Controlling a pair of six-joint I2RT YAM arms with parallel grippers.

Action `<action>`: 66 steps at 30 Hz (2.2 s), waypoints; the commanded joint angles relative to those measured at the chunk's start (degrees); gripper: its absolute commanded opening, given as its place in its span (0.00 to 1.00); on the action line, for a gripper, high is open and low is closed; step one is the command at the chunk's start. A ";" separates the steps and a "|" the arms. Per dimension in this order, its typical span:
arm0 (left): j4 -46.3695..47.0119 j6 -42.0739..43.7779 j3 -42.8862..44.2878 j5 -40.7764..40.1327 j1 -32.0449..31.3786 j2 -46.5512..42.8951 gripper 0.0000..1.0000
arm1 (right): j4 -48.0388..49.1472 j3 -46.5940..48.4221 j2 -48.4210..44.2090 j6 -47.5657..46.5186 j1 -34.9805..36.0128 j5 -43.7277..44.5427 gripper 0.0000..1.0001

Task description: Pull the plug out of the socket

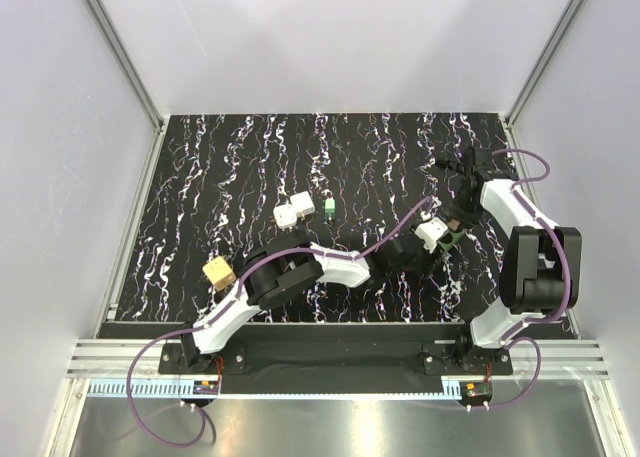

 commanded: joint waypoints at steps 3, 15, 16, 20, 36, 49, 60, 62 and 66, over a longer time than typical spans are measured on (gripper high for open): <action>-2.26 -1.51 2.43 0.97 0.91 2.87 0.00 | -0.69 3.31 -0.11 -0.66 0.22 1.72 0.16; -4.46 -1.42 4.01 -0.44 0.91 3.93 0.00 | -6.84 8.94 1.98 -1.45 0.22 2.51 0.00; -4.46 -1.42 3.93 -0.53 1.00 3.92 0.00 | -7.46 10.16 2.87 -1.54 0.13 2.34 0.00; -4.46 -1.42 3.84 -0.88 1.00 3.75 0.00 | -8.61 10.88 4.63 -1.90 0.13 -1.17 0.00; 2.73 -4.92 -5.46 14.39 6.61 -7.31 0.73 | -6.50 6.75 2.53 -2.51 0.22 -0.65 0.00; 7.14 -7.65 -6.01 23.90 7.68 -12.78 0.66 | -5.36 5.08 1.12 -2.86 0.22 -0.74 0.00; -0.59 -12.84 10.86 25.14 7.68 0.75 0.17 | -4.92 4.73 0.33 -3.21 0.22 -1.35 0.00; -2.00 -13.02 12.62 24.26 7.68 2.60 0.15 | -4.74 4.64 -0.11 -3.21 0.22 -1.62 0.00; -3.14 -13.72 13.42 22.51 7.77 4.19 0.09 | -4.74 4.64 -0.38 -2.95 0.22 -2.58 0.00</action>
